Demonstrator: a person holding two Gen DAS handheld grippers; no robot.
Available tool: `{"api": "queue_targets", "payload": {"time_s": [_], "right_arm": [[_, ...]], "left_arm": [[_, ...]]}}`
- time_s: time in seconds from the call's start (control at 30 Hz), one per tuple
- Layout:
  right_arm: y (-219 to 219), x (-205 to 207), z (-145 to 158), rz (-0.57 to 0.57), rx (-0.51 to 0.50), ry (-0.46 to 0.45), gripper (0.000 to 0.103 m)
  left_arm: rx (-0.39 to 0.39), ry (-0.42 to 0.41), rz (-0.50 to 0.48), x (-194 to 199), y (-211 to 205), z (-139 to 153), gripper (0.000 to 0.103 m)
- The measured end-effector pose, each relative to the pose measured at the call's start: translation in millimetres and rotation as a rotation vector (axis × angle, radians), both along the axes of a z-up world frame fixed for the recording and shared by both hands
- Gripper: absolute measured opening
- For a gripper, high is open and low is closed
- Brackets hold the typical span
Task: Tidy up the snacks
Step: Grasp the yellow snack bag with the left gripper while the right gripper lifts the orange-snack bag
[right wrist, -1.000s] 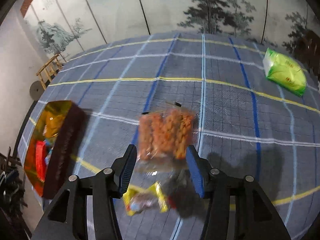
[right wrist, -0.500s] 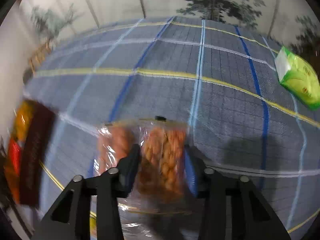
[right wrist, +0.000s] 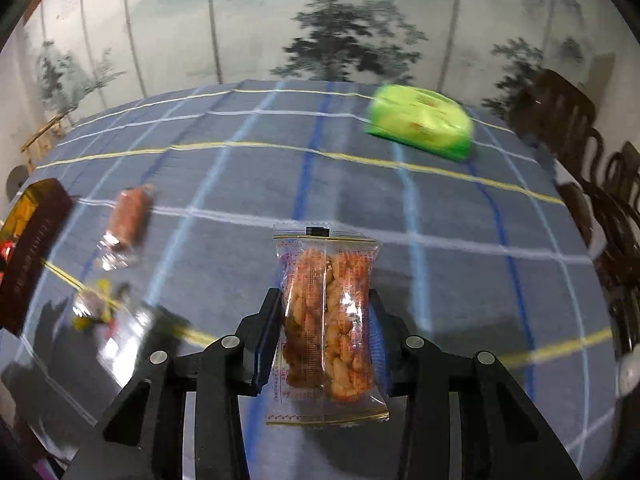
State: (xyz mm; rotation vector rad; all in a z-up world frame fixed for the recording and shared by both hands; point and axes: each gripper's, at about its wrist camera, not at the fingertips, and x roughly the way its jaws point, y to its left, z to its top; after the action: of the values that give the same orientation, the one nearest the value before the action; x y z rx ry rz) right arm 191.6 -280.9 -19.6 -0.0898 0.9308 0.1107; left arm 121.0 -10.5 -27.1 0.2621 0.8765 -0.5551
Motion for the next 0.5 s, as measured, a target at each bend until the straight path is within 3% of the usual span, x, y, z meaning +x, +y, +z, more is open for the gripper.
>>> {"api": "queue_targets", "payload": {"time_s": [0.13,0.3,0.5], "right_arm": [[-19,-12,-15,-0.034,-0.003,0.001,0.042],[-35,-22,-26,-0.062,0.054,-0.003,0.041],[-39,-24,-28,-0.068,0.096,-0.018,0.041]], "left_arm": [[0.018,0.035,-0.070,22,-23,-11,0.069],[0.115,0.005,-0.140,40,-46,-29,0.066],[0.149,0.079,-0.191,57,-56,-55,0.042]]}}
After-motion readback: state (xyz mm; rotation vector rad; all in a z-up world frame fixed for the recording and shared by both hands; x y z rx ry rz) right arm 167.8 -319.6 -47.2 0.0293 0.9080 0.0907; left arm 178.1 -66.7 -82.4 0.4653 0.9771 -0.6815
